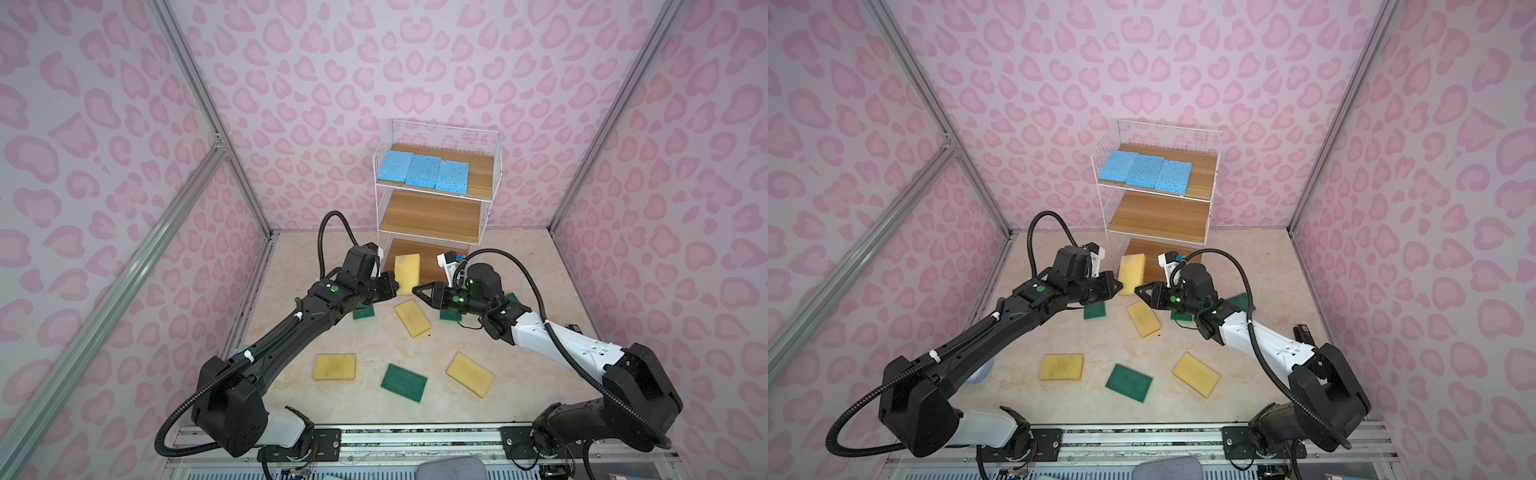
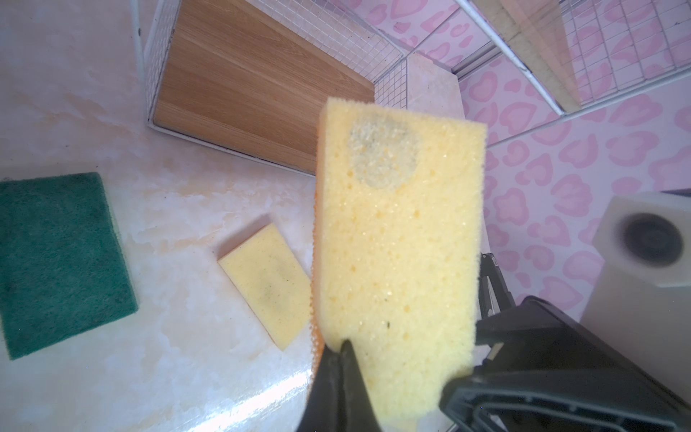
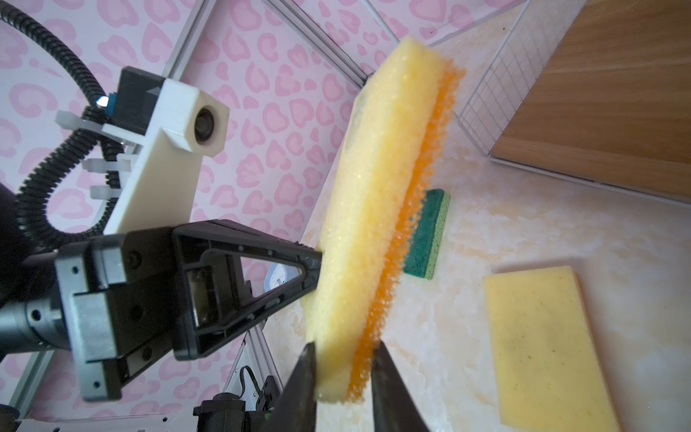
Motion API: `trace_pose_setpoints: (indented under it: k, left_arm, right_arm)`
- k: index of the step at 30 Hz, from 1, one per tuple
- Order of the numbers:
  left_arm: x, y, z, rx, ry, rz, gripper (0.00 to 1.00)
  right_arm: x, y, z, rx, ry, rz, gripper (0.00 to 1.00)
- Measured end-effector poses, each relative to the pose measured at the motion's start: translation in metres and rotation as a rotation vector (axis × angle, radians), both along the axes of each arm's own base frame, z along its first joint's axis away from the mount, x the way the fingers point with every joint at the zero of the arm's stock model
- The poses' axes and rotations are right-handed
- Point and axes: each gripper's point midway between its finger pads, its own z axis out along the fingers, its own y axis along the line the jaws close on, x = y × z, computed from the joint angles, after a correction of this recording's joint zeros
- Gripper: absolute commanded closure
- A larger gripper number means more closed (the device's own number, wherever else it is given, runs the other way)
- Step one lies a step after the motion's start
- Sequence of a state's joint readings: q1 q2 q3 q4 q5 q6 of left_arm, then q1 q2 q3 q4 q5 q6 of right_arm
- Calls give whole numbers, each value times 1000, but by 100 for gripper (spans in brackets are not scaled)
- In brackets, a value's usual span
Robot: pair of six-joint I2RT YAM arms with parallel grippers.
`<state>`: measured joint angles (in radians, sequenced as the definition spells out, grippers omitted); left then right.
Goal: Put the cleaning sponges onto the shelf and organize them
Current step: 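Bring the yellow sponge to the right gripper while the right gripper closes on it, then open the left gripper and withdraw it while the right gripper lifts the sponge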
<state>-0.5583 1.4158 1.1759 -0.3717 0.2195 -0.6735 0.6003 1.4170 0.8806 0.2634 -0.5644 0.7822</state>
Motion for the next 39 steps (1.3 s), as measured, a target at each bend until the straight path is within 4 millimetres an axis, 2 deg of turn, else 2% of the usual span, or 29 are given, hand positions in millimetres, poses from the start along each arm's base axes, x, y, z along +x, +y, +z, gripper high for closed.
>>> trace_pose_setpoints:
  k: [1, 2, 5, 8, 10, 11, 18, 24, 33, 39]
  left_arm:
    - [0, 0, 0, 0, 0, 0, 95]
    - [0, 0, 0, 0, -1, 0, 88]
    - [1, 1, 1, 5, -7, 8, 56]
    - [1, 6, 9, 4, -30, 24, 35]
    - [-1, 9, 17, 5, -58, 23, 10]
    - [-2, 12, 22, 8, -73, 30, 3]
    - [-10, 41, 27, 39, -118, 100, 1]
    - [-20, 67, 7, 74, -105, 147, 1]
    - [-34, 97, -26, 109, -66, 205, 2]
    - [-41, 103, -29, 106, -90, 209, 2]
  right_arm:
    - [0, 0, 1, 2, 1, -4, 81]
    - [1, -1, 2, 2, -2, -8, 82]
    - [1, -2, 5, 8, -3, -17, 85]
    - [1, -3, 8, 11, -13, -25, 87]
    - [1, -4, 11, 15, -17, -24, 88]
    - [1, -3, 14, 17, -20, -24, 88]
    - [7, -7, 31, 40, -47, -54, 88]
    - [20, -8, 47, 75, -52, -87, 88]
    - [59, -4, 67, 160, -35, -178, 88]
    - [84, 7, 86, 203, -43, -202, 88]
